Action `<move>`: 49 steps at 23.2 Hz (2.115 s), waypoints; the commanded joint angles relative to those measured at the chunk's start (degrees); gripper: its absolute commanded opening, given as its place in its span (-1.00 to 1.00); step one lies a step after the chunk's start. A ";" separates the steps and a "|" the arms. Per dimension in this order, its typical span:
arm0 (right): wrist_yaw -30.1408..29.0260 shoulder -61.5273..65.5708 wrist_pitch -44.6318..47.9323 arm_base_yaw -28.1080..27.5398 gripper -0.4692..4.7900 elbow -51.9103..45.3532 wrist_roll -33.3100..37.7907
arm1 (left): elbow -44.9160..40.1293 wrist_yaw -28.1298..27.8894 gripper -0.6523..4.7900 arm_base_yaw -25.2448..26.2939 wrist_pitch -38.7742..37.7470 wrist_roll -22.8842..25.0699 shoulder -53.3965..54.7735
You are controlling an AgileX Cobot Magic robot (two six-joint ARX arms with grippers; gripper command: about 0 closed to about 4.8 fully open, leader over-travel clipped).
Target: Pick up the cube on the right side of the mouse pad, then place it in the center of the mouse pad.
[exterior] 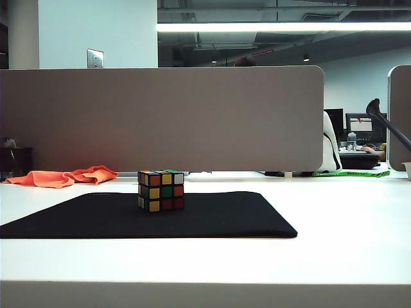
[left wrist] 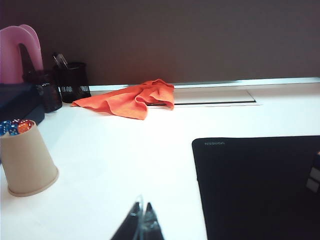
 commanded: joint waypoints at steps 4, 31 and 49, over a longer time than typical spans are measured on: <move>0.04 -0.07 2.54 -0.02 -0.84 -0.09 1.09 | 0.22 0.22 -0.78 -0.07 0.98 -2.40 0.04; 0.04 -0.07 2.47 -0.02 -0.84 -0.09 2.38 | 0.22 0.22 -0.78 -0.07 0.83 -2.38 0.04; 0.04 -0.07 2.47 -0.04 -0.84 -0.09 2.38 | 0.22 0.22 -0.78 -0.07 0.83 -2.38 0.04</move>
